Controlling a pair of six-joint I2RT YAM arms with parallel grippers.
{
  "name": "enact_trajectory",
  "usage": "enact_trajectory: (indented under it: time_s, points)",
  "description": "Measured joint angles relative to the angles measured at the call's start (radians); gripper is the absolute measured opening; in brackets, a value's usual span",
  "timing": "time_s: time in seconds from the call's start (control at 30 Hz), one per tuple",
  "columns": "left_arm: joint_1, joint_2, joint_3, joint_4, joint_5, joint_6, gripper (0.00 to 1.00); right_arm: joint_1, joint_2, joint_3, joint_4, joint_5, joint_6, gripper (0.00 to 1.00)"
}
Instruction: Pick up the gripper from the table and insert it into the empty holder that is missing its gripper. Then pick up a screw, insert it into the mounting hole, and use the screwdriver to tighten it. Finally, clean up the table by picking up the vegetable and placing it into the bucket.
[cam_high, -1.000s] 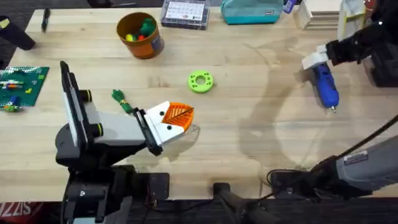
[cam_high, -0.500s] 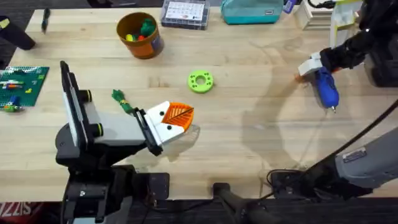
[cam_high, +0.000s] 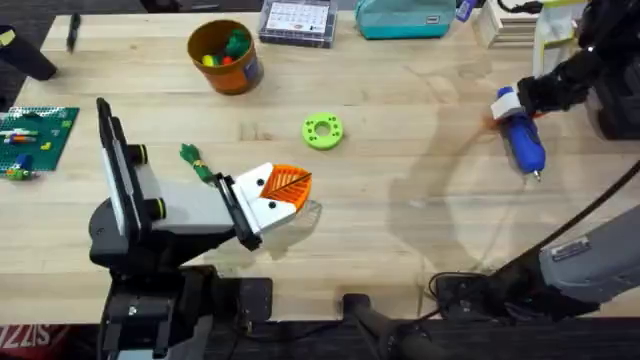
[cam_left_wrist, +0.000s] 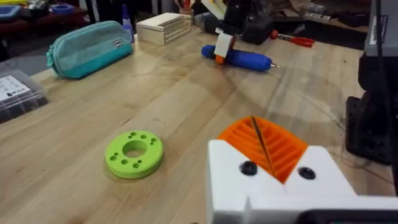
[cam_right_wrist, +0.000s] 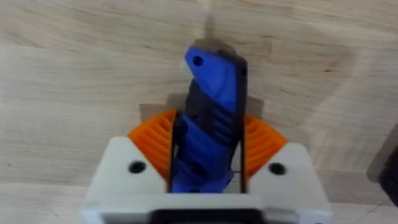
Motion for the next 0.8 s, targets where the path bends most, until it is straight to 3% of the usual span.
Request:
enact_trajectory:
  time_s: [0.13,0.2,0.23,0.63,0.8]
  points:
    - [0.000,0.000,0.000,0.000,0.000,0.000,0.014,-0.001,0.000,0.000,0.005,0.006,0.003,0.263]
    - [0.000,0.000,0.000,0.000,0.000,0.000,0.014,-0.001,0.001,0.000,0.002,0.006,0.002,0.063]
    - [0.000,0.000,0.000,0.000,0.000,0.000,0.014,-0.001,0.002,0.000,-0.002,0.006,0.006,0.025]
    - [0.000,0.000,0.000,0.000,0.000,0.000,0.013,-0.001,-0.010,0.000,-0.039,-0.011,0.035,0.020]
    - [0.000,0.000,0.000,0.000,0.000,0.000,0.014,0.002,-0.128,0.000,-0.099,-0.031,0.078,0.019]
